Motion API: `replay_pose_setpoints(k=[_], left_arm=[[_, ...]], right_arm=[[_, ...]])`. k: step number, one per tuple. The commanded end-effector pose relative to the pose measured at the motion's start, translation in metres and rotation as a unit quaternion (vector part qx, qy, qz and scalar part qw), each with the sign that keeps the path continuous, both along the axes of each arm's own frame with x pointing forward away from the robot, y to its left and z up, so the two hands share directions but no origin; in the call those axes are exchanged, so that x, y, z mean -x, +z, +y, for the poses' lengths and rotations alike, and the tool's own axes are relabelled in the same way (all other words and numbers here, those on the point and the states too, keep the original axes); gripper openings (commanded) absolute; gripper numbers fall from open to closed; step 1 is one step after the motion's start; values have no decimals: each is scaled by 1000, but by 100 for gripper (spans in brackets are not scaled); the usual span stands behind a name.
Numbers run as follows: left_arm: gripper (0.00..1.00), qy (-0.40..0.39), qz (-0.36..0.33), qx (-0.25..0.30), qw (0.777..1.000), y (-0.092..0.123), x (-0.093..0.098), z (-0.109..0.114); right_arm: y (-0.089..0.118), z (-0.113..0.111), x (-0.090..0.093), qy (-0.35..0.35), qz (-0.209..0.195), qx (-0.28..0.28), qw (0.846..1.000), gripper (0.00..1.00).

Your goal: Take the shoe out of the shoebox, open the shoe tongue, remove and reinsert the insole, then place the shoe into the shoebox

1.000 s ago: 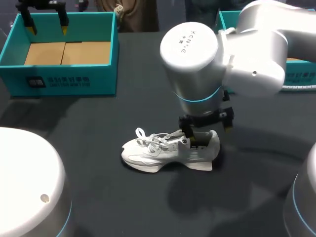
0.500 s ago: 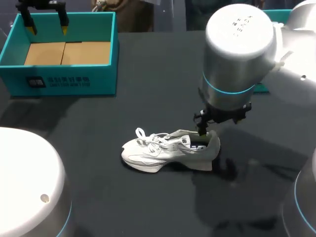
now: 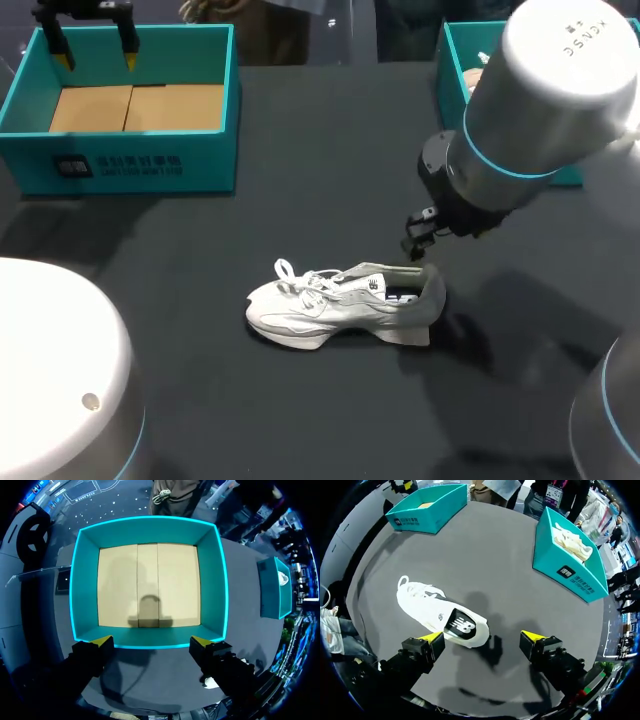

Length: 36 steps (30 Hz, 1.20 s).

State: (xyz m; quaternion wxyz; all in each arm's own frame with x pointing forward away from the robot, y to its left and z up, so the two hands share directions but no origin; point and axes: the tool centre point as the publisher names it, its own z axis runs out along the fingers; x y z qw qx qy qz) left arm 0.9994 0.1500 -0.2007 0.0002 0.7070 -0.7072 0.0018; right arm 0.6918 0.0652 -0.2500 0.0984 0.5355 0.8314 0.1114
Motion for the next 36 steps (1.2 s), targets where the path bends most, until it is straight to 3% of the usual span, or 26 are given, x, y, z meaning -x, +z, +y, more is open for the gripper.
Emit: replay_pose_setpoints(k=[1,6,10,16,23,29,36], left_arm=[[100,0,0,0,1000,0,0,0],[100,0,0,0,1000,0,0,0],[100,0,0,0,1000,0,0,0],[100,0,0,0,1000,0,0,0],[100,0,0,0,1000,0,0,0],[100,0,0,0,1000,0,0,0],[100,0,0,0,1000,0,0,0]], right_arm=[[7,-22,11,160,-36,-159,974,100],[10,-33,5,239,-61,-184,951,100],[11,-45,3,304,-105,-218,922,100],[9,-62,-2,341,-120,-228,904,100],[-5,-84,-6,382,-133,-276,872,100],[-19,-96,-3,404,-181,-317,839,100],[-19,-96,-3,404,-181,-317,839,100]])
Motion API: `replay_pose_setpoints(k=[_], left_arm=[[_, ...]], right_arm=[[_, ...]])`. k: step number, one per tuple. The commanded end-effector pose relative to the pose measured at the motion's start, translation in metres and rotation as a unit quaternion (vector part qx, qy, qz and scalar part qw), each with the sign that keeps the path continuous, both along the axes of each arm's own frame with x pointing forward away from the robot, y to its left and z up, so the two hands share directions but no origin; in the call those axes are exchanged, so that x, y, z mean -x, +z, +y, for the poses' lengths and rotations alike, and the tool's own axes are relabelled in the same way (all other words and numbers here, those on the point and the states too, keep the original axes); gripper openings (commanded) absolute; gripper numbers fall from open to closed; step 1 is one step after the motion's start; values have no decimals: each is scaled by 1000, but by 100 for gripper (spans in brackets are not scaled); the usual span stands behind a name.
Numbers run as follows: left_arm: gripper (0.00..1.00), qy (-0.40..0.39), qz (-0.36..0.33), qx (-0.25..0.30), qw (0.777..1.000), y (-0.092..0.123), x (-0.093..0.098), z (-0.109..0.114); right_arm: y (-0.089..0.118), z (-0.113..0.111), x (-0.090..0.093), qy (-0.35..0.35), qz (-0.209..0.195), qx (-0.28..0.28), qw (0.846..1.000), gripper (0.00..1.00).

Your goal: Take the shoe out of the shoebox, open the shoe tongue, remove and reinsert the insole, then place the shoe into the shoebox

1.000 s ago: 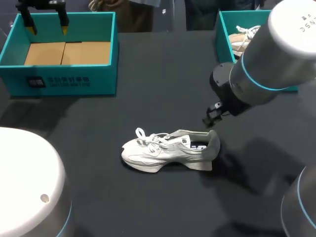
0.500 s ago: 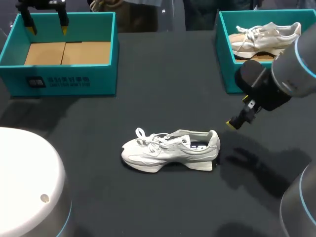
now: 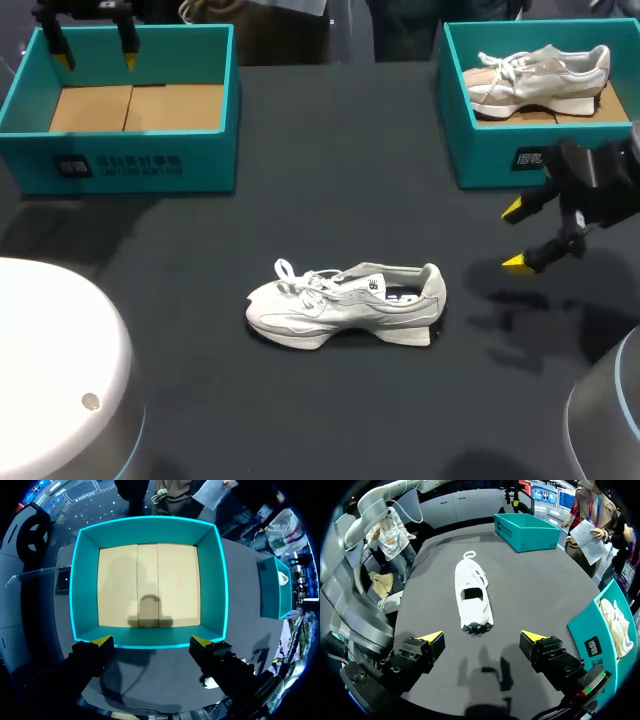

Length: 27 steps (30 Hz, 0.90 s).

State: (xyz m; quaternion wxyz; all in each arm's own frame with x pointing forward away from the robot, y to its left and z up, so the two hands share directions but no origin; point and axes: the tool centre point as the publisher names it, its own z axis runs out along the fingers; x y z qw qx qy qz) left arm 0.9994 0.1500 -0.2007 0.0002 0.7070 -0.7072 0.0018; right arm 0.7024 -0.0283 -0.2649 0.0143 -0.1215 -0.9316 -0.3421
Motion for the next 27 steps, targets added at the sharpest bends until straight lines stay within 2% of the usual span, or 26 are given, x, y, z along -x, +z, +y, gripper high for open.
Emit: replay_pose_setpoints(k=[1,8,13,27], left_arm=[[100,0,0,0,1000,0,0,0],[100,0,0,0,1000,0,0,0],[100,0,0,0,1000,0,0,0],[100,0,0,0,1000,0,0,0]], right_arm=[[-4,-2,8,-25,-46,-161,985,100],[-4,-2,8,-25,-46,-161,985,100],[-30,-8,8,-16,-49,-218,975,100],[-72,-14,11,-27,-63,-269,961,100]])
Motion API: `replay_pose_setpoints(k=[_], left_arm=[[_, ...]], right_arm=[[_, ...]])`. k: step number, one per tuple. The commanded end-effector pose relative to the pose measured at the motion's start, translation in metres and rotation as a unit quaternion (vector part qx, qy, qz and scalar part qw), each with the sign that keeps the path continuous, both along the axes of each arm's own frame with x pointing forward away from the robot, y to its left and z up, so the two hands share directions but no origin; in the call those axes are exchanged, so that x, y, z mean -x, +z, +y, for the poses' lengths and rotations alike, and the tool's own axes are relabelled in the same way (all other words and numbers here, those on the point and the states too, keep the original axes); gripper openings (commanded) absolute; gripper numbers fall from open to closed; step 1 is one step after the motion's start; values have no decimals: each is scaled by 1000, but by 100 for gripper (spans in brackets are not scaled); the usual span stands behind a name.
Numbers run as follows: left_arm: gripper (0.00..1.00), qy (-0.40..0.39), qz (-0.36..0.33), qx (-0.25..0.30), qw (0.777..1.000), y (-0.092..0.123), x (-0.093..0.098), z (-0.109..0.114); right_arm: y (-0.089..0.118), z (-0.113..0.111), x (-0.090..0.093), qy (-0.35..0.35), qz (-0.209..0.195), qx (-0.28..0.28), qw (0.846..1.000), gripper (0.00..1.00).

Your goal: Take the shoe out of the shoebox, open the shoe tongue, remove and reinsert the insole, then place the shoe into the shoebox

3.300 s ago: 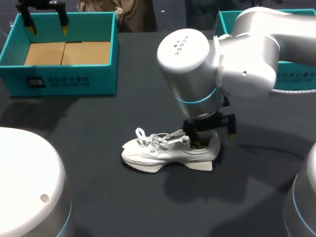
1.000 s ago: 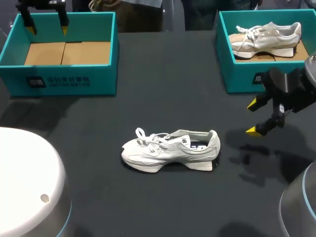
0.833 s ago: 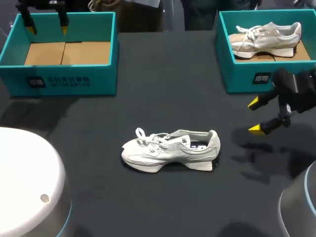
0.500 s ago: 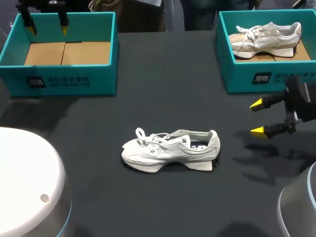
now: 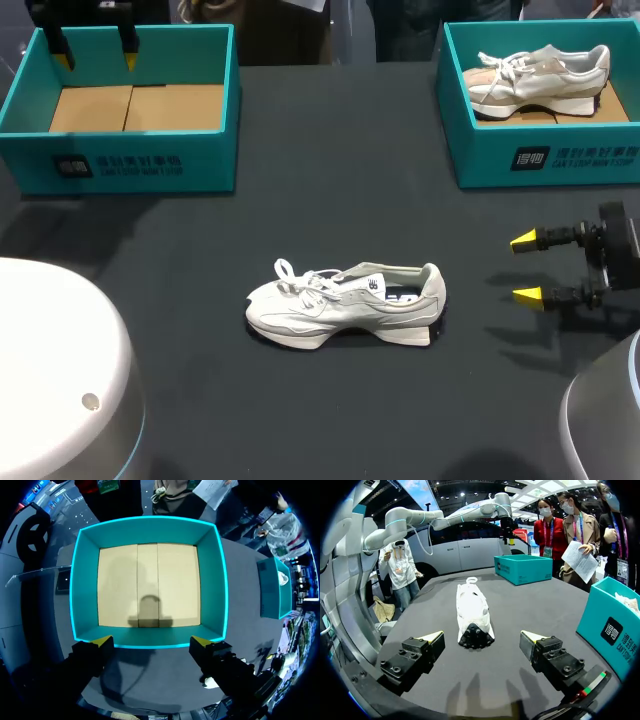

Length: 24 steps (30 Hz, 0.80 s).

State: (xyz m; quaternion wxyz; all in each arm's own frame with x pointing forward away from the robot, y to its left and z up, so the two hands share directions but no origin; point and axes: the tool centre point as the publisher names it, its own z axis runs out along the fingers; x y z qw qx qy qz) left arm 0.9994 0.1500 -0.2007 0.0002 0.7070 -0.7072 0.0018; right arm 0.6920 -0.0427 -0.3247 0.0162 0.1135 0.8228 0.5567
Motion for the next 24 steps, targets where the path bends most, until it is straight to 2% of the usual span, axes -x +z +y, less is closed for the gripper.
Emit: replay_pose_setpoints(k=[1,8,24], left_arm=[[100,0,0,0,1000,0,0,0],[100,0,0,0,1000,0,0,0],[100,0,0,0,1000,0,0,0]], right_arm=[[-14,1,1,-7,-6,-37,999,100],[-27,4,4,0,-20,-27,999,100],[-41,14,9,-1,-48,-14,999,100]])
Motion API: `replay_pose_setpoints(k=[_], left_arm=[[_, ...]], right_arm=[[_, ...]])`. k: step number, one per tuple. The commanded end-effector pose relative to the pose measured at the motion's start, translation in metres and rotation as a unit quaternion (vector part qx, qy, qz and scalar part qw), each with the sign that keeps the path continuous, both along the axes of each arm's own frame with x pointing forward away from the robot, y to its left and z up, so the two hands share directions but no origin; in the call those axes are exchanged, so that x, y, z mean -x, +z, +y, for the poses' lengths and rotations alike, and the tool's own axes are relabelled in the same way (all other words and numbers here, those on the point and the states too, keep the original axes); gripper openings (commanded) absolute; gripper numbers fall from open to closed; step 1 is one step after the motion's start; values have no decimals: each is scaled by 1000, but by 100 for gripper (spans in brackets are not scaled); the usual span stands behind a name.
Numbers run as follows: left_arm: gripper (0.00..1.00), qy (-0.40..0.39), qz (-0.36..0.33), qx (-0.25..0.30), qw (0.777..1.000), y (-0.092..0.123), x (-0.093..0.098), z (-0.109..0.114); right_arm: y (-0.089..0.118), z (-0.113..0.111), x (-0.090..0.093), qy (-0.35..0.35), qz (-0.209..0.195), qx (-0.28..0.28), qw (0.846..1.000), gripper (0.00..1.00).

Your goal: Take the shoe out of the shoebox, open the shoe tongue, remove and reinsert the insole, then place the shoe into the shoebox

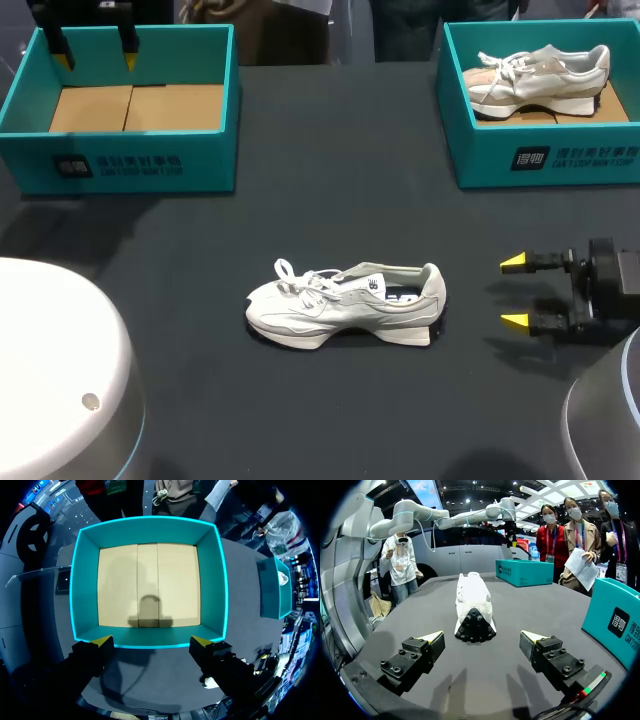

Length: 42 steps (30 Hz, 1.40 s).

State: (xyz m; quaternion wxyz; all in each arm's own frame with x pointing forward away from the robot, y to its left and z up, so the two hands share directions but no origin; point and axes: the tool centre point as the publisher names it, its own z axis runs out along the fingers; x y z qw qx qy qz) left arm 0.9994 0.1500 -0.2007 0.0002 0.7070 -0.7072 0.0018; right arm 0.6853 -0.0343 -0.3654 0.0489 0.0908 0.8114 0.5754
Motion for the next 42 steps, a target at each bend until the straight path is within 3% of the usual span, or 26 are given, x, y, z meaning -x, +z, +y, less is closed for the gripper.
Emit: replay_pose_setpoints(k=[1,18,42], left_arm=[[100,0,0,0,1000,0,0,0],[100,0,0,0,1000,0,0,0],[100,0,0,0,1000,0,0,0]], right_arm=[[-1,8,2,-1,-7,4,1000,100],[-11,53,-2,9,-4,12,1000,100],[-26,89,-6,6,23,21,999,100]])
